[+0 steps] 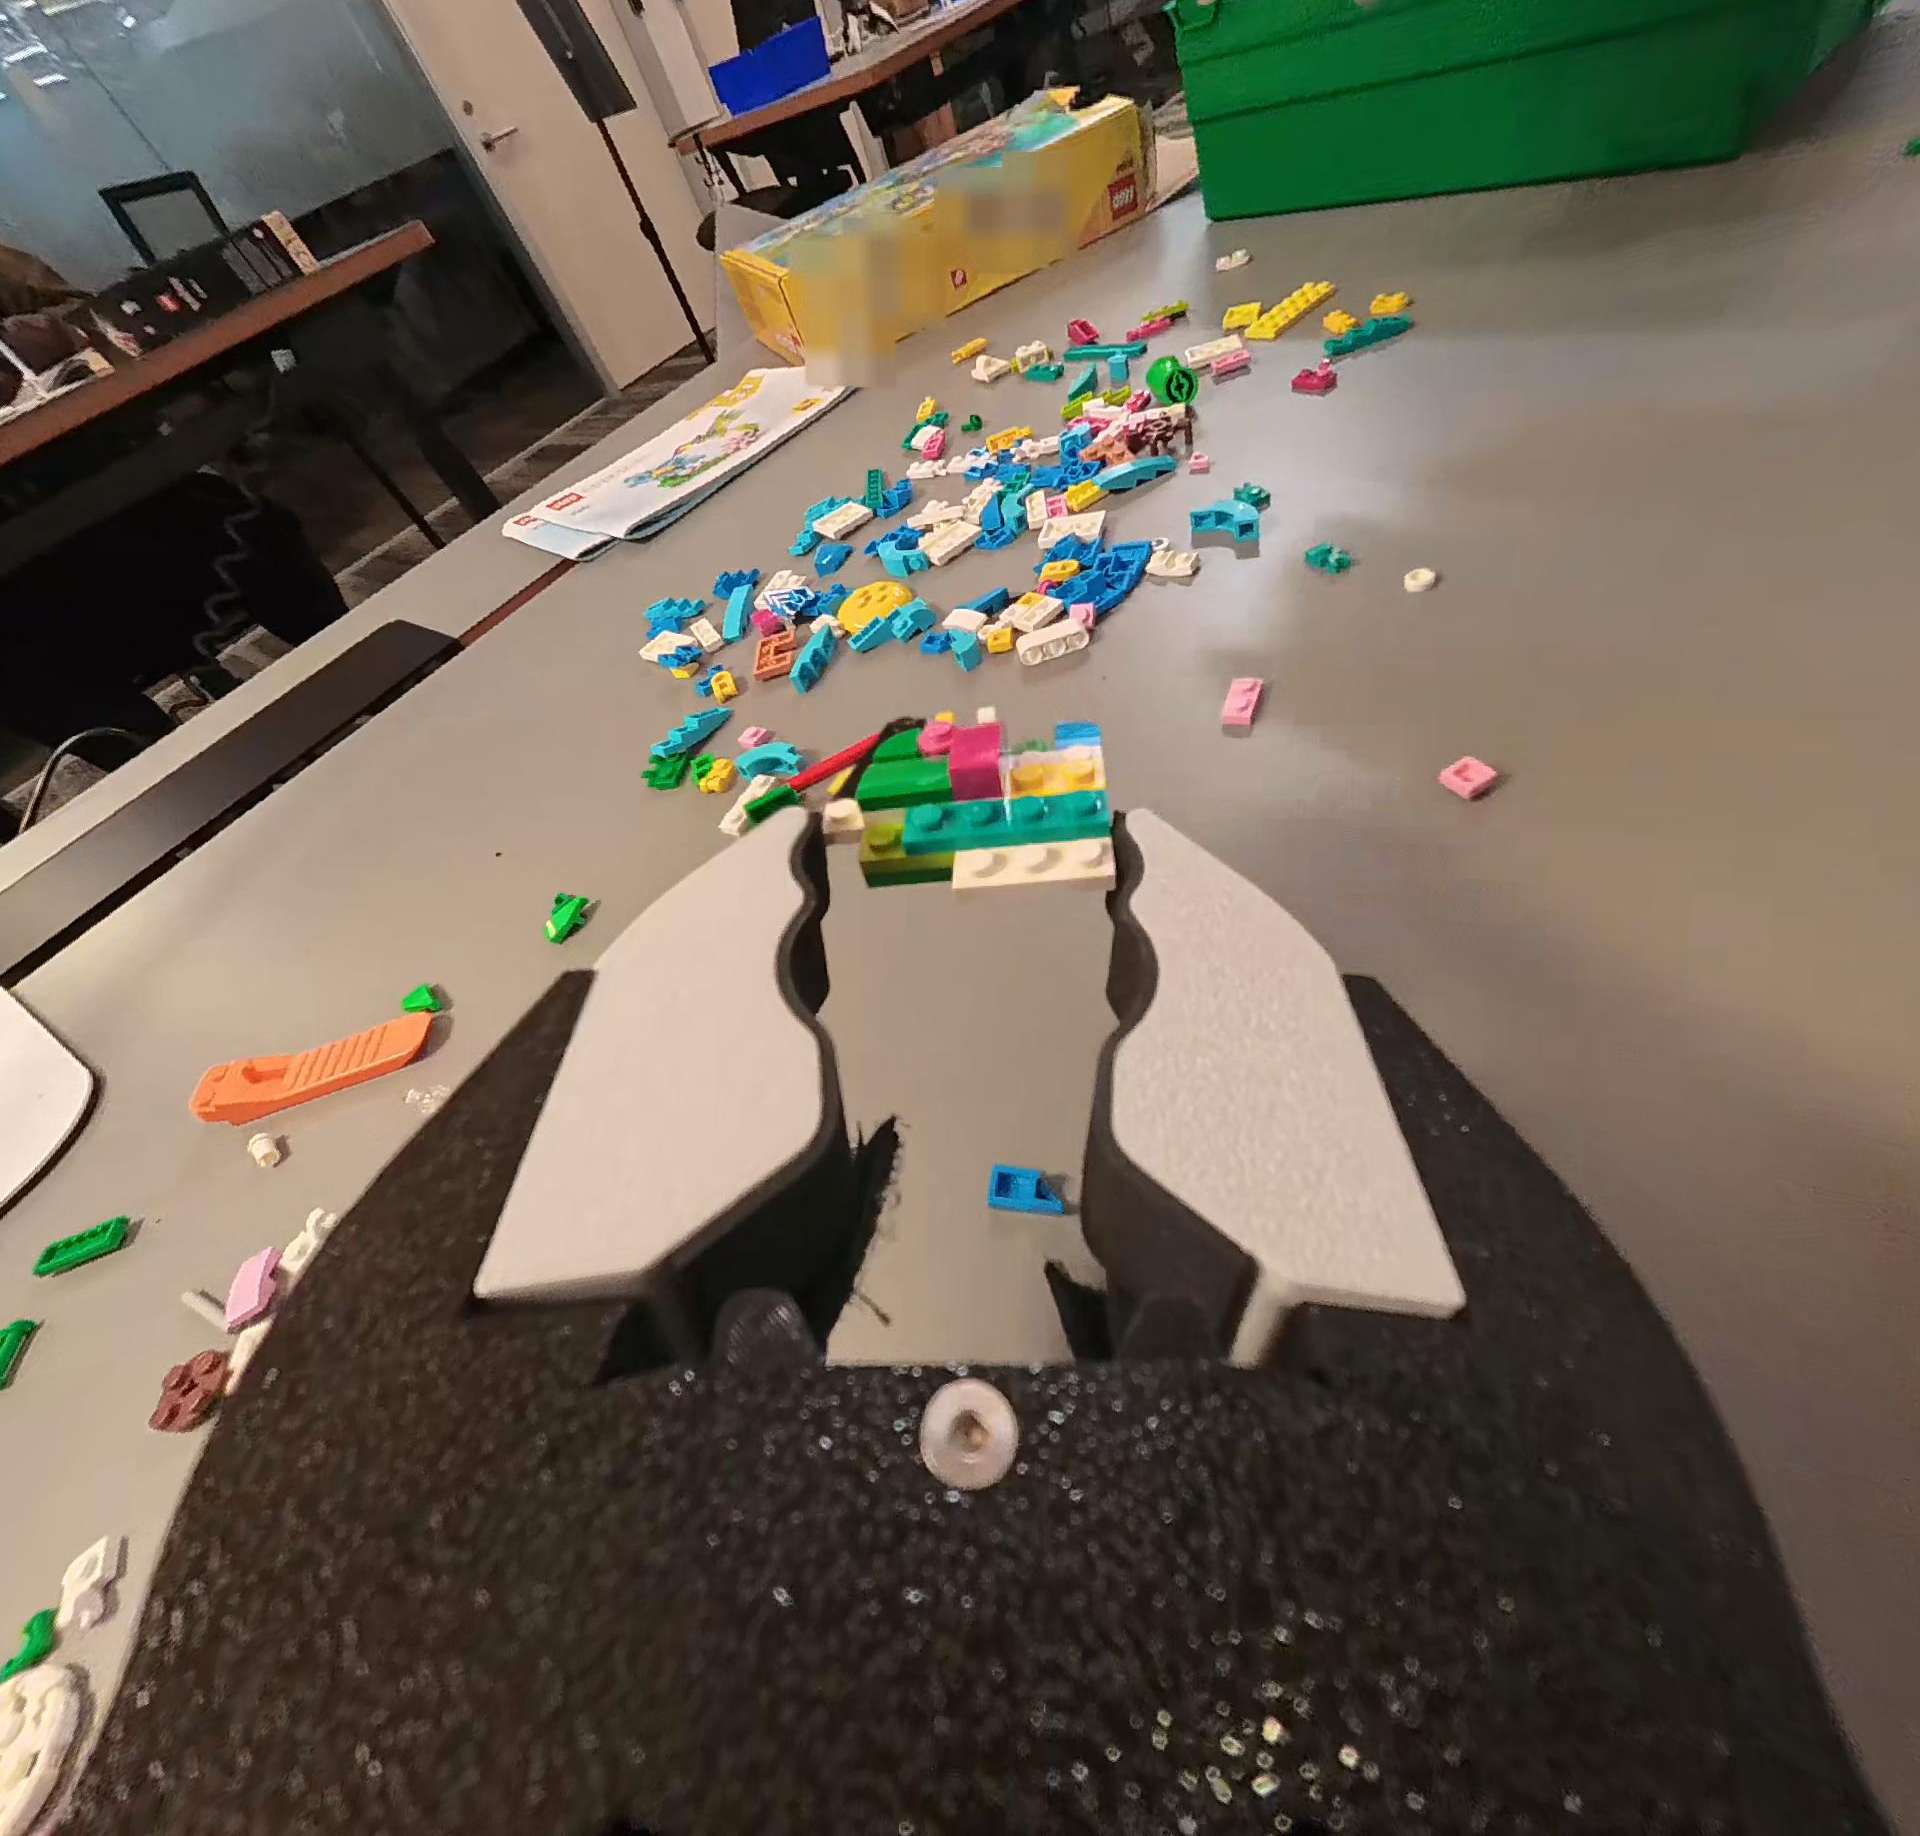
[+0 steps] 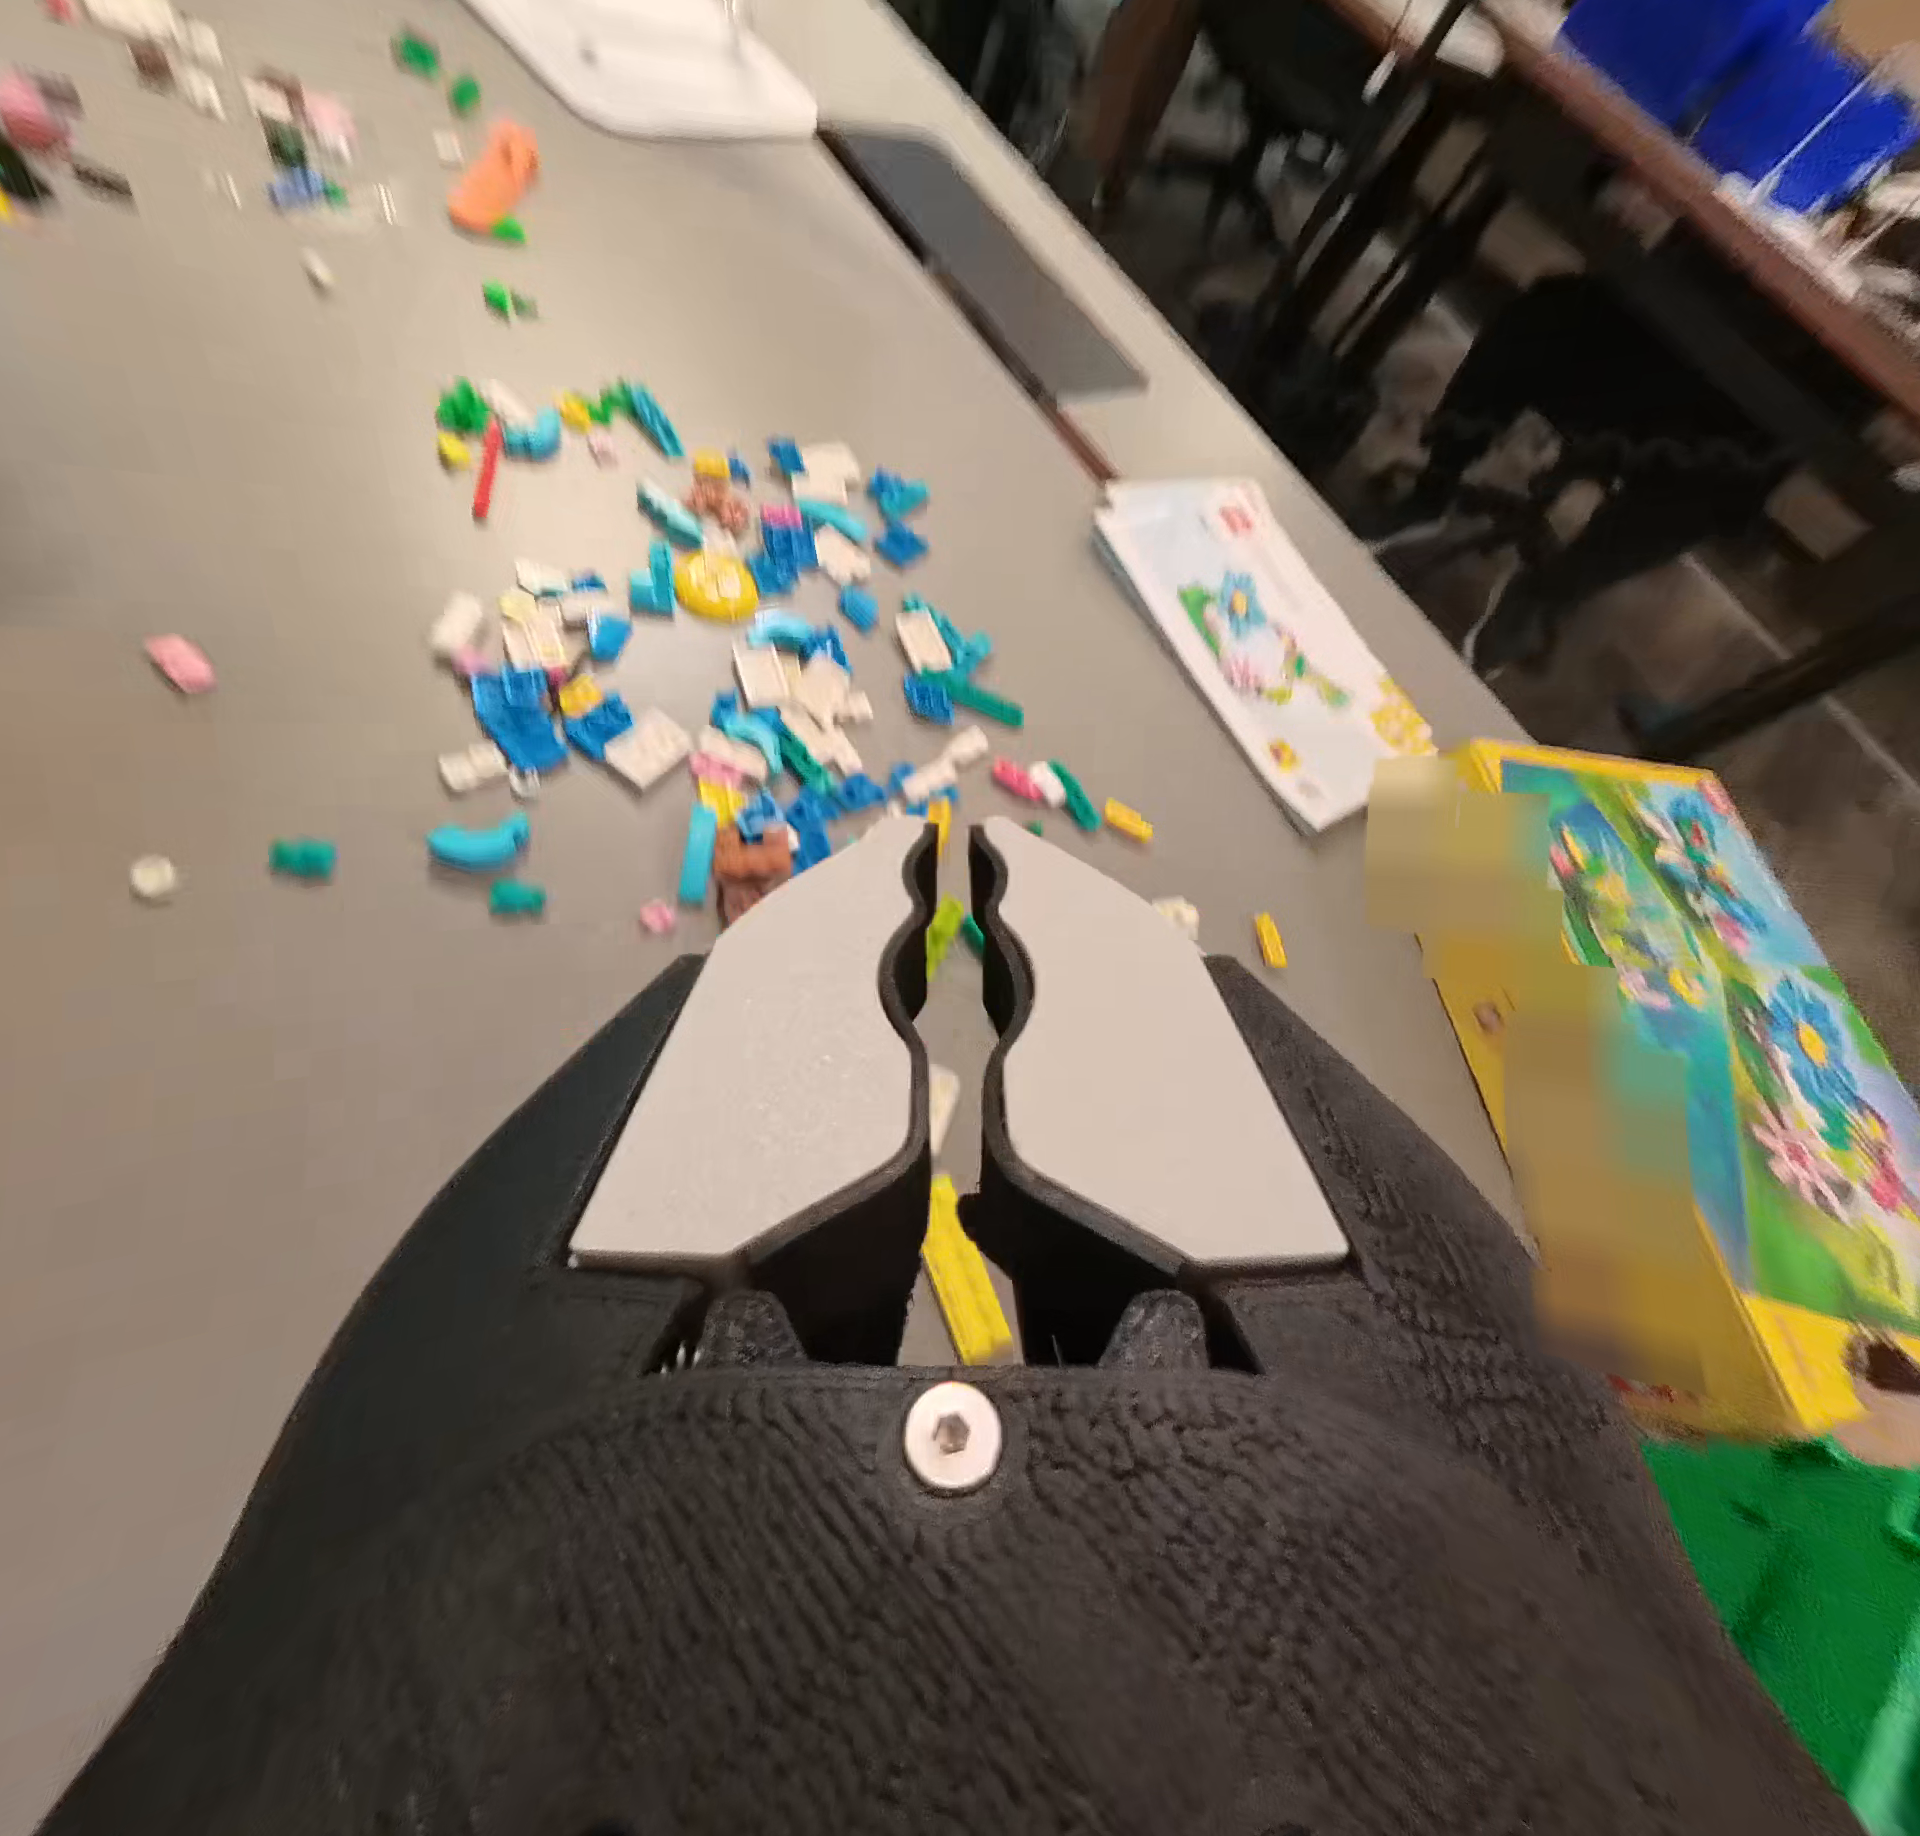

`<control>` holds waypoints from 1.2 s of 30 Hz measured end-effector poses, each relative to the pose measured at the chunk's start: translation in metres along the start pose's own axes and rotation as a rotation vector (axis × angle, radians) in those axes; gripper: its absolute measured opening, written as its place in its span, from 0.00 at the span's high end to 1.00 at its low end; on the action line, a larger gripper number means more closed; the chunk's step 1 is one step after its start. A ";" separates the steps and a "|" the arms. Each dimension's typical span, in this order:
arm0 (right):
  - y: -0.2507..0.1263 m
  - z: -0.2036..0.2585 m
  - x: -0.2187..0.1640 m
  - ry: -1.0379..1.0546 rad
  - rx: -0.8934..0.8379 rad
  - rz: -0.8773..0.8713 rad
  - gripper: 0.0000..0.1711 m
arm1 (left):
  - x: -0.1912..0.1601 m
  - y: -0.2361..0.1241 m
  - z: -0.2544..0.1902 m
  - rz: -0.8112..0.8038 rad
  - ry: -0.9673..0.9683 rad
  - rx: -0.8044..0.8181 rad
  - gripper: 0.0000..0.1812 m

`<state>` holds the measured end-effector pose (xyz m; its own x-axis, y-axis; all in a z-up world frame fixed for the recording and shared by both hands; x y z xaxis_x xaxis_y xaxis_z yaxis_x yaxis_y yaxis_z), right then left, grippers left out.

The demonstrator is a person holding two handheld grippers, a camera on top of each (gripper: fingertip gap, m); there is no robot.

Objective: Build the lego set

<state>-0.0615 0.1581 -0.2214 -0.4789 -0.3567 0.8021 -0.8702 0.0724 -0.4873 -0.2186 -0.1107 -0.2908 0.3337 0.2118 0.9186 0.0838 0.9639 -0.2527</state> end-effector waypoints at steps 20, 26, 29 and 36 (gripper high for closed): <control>0.087 -0.002 -0.090 0.417 0.247 0.524 0.84 | -0.007 0.006 -0.005 0.065 0.036 -0.015 0.72; 0.093 0.001 -0.096 0.342 0.243 0.607 0.90 | -0.006 0.006 -0.004 0.059 0.030 -0.013 0.72; 0.094 0.000 -0.093 0.259 0.227 0.605 1.00 | -0.005 0.005 -0.002 0.049 0.020 -0.007 0.72; 0.090 0.028 -0.020 -0.194 0.221 0.300 1.00 | 0.001 0.003 0.000 0.004 -0.001 0.007 0.72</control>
<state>-0.1271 0.1454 -0.2914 -0.6578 -0.5208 0.5441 -0.6398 0.0053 -0.7685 -0.2177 -0.1079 -0.2908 0.3332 0.2156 0.9179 0.0762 0.9642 -0.2541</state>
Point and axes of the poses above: each gripper's, where its closed fingertips meet, y out along the fingers, x out of its top, z = x × y across the jaws, the point moved 1 cm from there along -y, back along the fingers, and after that the axes turned 2 degrees about x, right-handed, at the moved point
